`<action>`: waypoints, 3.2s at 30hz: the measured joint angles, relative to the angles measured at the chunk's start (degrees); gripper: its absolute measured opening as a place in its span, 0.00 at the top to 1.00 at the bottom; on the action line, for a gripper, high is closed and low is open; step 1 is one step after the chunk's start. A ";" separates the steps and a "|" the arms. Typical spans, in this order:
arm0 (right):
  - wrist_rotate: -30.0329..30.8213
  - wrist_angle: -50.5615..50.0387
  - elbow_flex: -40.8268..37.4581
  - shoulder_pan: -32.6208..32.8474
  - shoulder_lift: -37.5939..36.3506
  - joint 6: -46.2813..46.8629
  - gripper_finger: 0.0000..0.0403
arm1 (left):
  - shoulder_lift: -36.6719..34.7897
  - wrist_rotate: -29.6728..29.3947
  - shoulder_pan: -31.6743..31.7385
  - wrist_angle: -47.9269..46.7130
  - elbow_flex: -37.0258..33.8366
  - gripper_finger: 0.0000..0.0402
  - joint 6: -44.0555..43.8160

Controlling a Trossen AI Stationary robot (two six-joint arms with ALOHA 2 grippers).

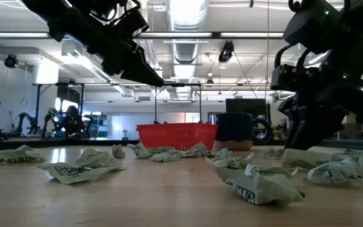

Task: Pick and place items into bin
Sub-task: Put the stevia packet into the bin

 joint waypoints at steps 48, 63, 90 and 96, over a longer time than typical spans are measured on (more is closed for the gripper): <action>18.53 8.95 31.45 -13.86 22.07 -33.26 0.90 | -5.94 1.80 -12.80 -23.18 0.02 0.67 -11.71; 16.02 -3.74 34.13 -11.09 17.56 -32.53 0.70 | 2.94 1.95 -13.81 -21.97 -0.35 0.67 -13.44; 10.77 -3.77 20.12 1.63 1.06 -19.27 0.77 | 13.43 -1.02 -12.85 -14.51 -0.25 0.96 -10.05; 10.78 -4.24 18.79 3.10 0.68 -16.27 0.80 | 11.56 -0.92 -12.94 -14.93 -0.26 0.98 -10.06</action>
